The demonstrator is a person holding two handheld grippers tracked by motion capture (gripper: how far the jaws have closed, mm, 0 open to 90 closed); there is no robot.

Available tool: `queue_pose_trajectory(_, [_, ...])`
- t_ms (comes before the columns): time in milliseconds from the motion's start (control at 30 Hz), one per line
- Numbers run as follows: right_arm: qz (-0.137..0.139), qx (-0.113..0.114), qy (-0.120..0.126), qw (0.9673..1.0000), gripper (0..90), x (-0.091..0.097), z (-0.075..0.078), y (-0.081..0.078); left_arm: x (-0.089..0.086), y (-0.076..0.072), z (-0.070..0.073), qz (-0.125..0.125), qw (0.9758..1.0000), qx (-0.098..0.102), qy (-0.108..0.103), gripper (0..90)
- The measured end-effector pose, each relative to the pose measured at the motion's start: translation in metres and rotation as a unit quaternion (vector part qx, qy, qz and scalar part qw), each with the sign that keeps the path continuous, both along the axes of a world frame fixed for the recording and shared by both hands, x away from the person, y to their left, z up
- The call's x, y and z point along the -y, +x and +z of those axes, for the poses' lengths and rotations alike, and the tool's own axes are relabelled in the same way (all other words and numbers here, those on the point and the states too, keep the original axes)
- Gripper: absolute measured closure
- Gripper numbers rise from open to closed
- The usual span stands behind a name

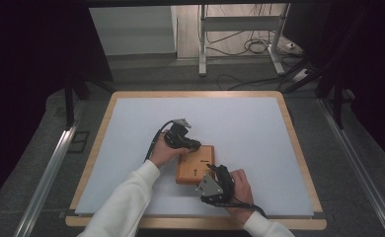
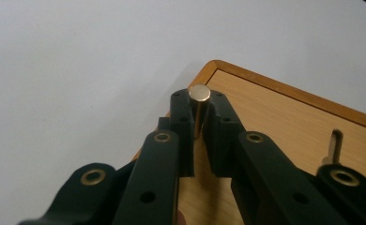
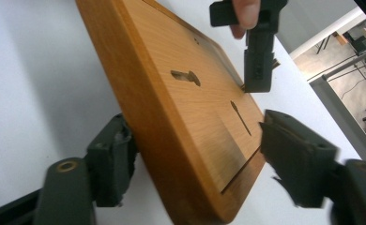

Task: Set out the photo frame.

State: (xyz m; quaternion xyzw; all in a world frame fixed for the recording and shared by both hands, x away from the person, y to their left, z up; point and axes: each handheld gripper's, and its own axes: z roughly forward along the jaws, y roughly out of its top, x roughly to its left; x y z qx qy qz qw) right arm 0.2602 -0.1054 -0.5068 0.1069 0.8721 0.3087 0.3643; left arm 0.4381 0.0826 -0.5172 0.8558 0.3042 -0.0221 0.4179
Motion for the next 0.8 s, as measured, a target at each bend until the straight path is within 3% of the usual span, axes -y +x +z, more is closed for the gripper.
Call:
queue_pose_trajectory(100, [0.0, -0.002, 0.007, 1.0, 38.8, 0.002, 0.004, 0.0, 0.0, 0.0, 0.0, 0.001, 1.0, 0.002, -0.002, 78.9])
queue_pose_trajectory(367, [-0.012, -0.003, 0.023, 0.9997, 42.8, 0.01, 0.011, 0.005, -0.005, -0.001, 0.005, 0.019, 0.9996, 0.016, -0.012, 56.4])
queue_pose_trajectory(567, [-0.013, 0.002, 0.021, 0.9997, 43.8, 0.012, 0.013, 0.007, -0.026, -0.01, 0.01, 0.051, 0.9979, 0.038, -0.012, 44.1])
queue_pose_trajectory(800, [-0.016, 0.002, 0.023, 0.9996, 43.8, 0.012, 0.014, 0.007, -0.057, -0.035, 0.01, 0.082, 0.9955, 0.048, -0.01, 35.7])
